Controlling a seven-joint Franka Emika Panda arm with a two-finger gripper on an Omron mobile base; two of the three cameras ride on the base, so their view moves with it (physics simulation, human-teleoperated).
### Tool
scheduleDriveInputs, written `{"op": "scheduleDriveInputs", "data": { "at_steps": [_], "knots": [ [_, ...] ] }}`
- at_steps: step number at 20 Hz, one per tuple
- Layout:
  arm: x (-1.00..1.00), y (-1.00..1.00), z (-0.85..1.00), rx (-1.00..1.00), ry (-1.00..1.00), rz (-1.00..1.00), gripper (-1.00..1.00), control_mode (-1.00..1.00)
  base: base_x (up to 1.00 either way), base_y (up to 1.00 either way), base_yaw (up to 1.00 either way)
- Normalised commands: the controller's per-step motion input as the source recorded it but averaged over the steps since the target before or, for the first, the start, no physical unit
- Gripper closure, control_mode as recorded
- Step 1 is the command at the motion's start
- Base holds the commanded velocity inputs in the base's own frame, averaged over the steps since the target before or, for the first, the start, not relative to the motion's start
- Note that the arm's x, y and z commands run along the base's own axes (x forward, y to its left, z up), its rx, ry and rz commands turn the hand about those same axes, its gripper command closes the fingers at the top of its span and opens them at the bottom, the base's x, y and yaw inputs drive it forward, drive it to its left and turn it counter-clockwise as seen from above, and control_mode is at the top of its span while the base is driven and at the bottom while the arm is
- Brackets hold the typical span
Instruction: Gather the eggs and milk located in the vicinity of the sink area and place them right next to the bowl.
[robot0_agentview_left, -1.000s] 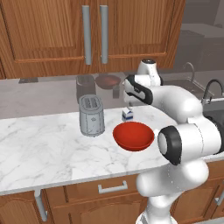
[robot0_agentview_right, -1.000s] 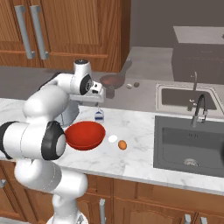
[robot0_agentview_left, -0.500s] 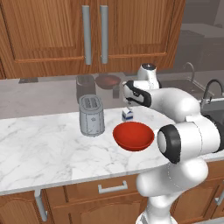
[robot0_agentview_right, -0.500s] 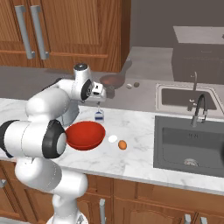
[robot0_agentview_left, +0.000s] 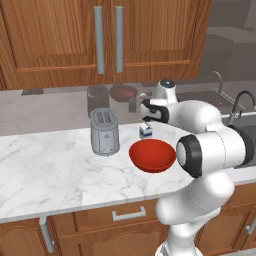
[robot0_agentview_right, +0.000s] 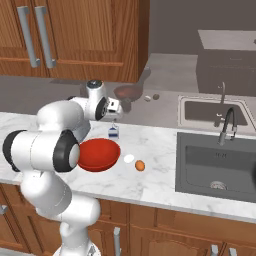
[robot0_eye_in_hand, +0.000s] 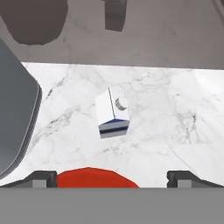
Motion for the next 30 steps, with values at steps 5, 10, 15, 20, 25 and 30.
{"op": "scheduleDriveInputs", "data": {
  "at_steps": [5,10,15,20,25,30],
  "knots": [
    [0.46,0.00,-0.18,0.00,0.10,0.00,-1.00,-1.00,0.00,0.00,0.00],
    [0.41,0.00,-0.16,0.00,0.08,0.00,-1.00,-1.00,0.00,0.00,0.00],
    [0.37,0.00,-0.11,0.00,0.06,0.00,-1.00,-1.00,0.00,0.00,0.00],
    [0.30,-0.01,0.00,0.00,0.01,0.00,-1.00,-1.00,0.00,0.00,0.00],
    [0.31,-0.03,-0.05,0.00,0.04,0.00,-1.00,-1.00,0.00,0.00,0.00],
    [0.12,-0.04,-0.29,-0.01,0.18,0.00,-1.00,-1.00,0.00,0.00,0.00]
  ]
}}
